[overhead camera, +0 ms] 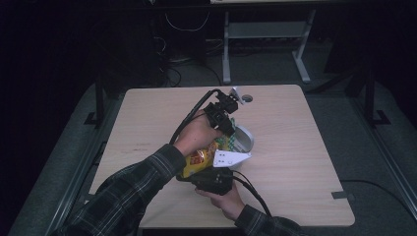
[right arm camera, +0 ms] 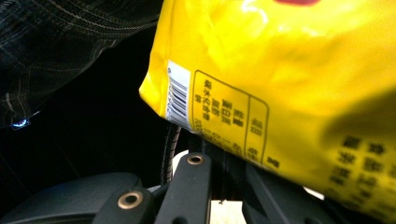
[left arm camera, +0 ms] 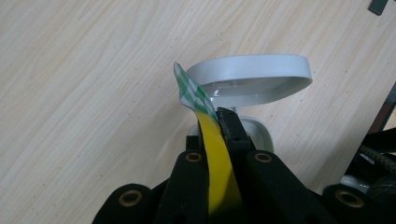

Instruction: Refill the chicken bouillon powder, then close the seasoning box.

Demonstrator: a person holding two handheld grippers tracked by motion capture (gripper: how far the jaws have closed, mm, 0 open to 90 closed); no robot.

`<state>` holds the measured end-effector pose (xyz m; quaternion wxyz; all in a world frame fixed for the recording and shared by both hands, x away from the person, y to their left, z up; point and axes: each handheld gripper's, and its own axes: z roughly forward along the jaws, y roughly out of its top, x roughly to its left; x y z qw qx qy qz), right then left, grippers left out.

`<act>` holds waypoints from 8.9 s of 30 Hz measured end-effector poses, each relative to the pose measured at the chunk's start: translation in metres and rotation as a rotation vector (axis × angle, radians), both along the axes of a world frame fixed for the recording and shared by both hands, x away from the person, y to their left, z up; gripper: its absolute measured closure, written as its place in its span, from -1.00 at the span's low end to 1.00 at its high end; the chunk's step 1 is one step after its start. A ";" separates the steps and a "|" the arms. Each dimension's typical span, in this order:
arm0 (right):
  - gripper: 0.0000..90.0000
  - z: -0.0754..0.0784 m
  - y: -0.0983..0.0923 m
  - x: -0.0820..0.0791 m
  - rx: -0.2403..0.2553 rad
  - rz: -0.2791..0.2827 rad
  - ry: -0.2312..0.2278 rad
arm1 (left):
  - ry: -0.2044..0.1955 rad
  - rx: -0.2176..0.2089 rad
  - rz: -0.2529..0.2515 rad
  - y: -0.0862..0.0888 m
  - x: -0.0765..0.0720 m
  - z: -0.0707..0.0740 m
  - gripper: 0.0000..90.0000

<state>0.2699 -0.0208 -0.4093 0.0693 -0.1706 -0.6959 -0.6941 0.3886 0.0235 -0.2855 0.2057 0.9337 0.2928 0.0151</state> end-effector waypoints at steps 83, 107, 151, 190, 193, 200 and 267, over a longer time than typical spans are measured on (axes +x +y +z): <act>1.00 -0.019 0.011 0.003 -0.113 0.011 0.013 | 0.002 -0.211 -0.012 0.046 -0.010 0.009 1.00; 1.00 -0.032 0.012 0.007 -0.164 0.002 0.041 | -0.032 -0.352 0.011 0.108 -0.024 0.027 1.00; 1.00 -0.019 -0.058 0.010 -0.290 -0.147 0.036 | -0.243 -0.609 0.086 0.177 -0.008 -0.048 1.00; 1.00 -0.008 -0.090 0.009 -0.338 -0.151 0.037 | -0.267 -0.627 0.077 0.260 -0.078 -0.081 0.59; 1.00 -0.004 -0.092 0.010 -0.332 -0.150 0.027 | -0.271 -0.616 0.082 0.262 -0.084 -0.083 0.33; 1.00 0.004 -0.101 0.011 -0.349 -0.170 0.004 | -0.271 -0.543 0.091 0.274 -0.101 -0.097 -0.12; 1.00 0.012 -0.163 0.053 -0.354 -0.374 -0.009 | -0.224 -0.383 0.106 0.267 -0.122 -0.164 -0.61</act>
